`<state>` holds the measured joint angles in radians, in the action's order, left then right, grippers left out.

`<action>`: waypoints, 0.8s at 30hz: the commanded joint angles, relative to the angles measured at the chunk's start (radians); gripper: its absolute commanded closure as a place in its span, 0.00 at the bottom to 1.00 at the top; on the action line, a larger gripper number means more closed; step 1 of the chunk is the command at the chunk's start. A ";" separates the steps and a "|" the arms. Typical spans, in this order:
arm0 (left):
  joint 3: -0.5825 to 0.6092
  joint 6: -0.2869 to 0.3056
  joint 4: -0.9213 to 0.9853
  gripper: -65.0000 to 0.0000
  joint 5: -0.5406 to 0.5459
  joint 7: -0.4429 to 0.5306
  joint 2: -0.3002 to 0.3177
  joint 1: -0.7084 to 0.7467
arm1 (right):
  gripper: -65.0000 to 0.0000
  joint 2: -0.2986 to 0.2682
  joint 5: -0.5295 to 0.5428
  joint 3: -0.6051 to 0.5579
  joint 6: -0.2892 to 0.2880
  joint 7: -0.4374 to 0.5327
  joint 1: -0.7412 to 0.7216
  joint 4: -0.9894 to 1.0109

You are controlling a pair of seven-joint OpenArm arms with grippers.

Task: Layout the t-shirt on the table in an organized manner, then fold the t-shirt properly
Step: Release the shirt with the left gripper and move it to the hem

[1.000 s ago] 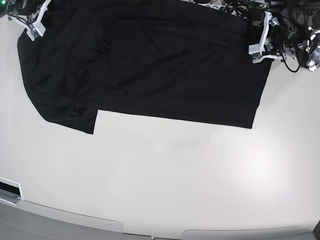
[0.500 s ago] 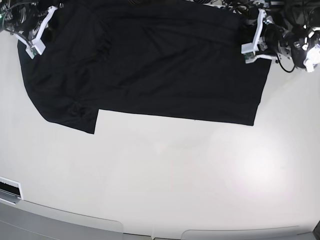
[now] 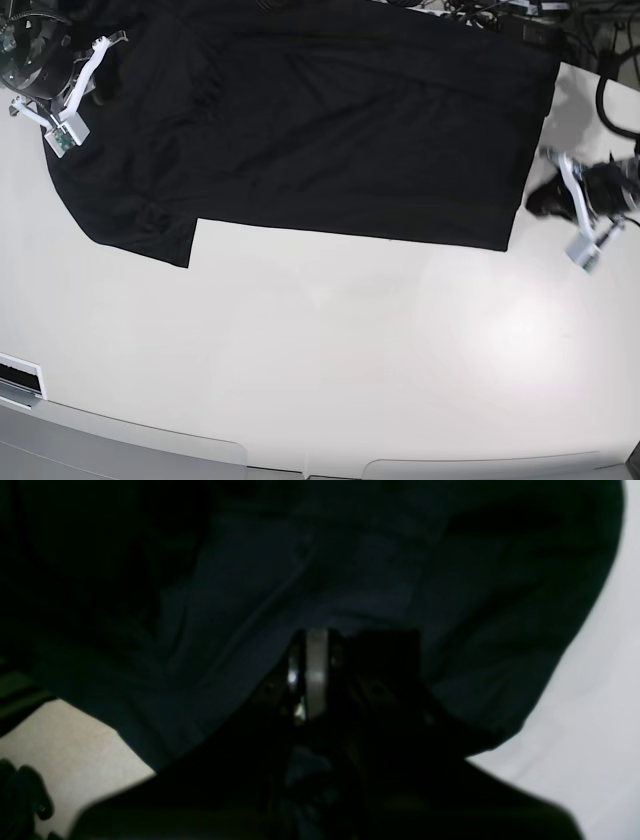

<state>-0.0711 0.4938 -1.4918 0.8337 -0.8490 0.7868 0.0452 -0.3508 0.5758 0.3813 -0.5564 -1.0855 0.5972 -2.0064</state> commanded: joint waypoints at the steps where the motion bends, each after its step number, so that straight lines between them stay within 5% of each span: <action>1: -0.013 0.002 0.042 1.00 0.014 0.020 0.012 -0.049 | 1.00 -0.012 0.005 0.007 0.008 0.008 0.001 -0.024; 5: -0.013 0.007 0.300 1.00 0.016 0.031 -0.051 -0.201 | 1.00 -0.012 0.004 0.007 0.009 0.007 0.002 -0.028; 6: -0.013 0.008 0.361 0.93 0.019 0.031 -0.063 -0.242 | 1.00 -0.012 0.004 0.007 0.011 0.007 0.002 -0.028; 9: -0.013 0.042 0.517 0.52 0.040 0.031 -0.097 -0.341 | 1.00 -0.012 0.005 0.007 0.019 0.007 0.002 -0.028; 11: -0.013 0.061 0.597 0.38 0.037 0.031 -0.123 -0.389 | 1.00 -0.012 0.005 0.007 0.023 0.007 0.004 -0.028; 24: -0.006 0.074 0.806 0.38 -0.095 0.113 -0.281 -0.452 | 1.00 -0.012 0.005 0.007 0.022 0.010 0.004 -0.028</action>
<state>-0.0750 0.5686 -0.6827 0.7498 -0.7204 0.4999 -0.3935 -0.3489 0.5747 0.3813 -0.5343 -1.0855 0.5991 -2.0159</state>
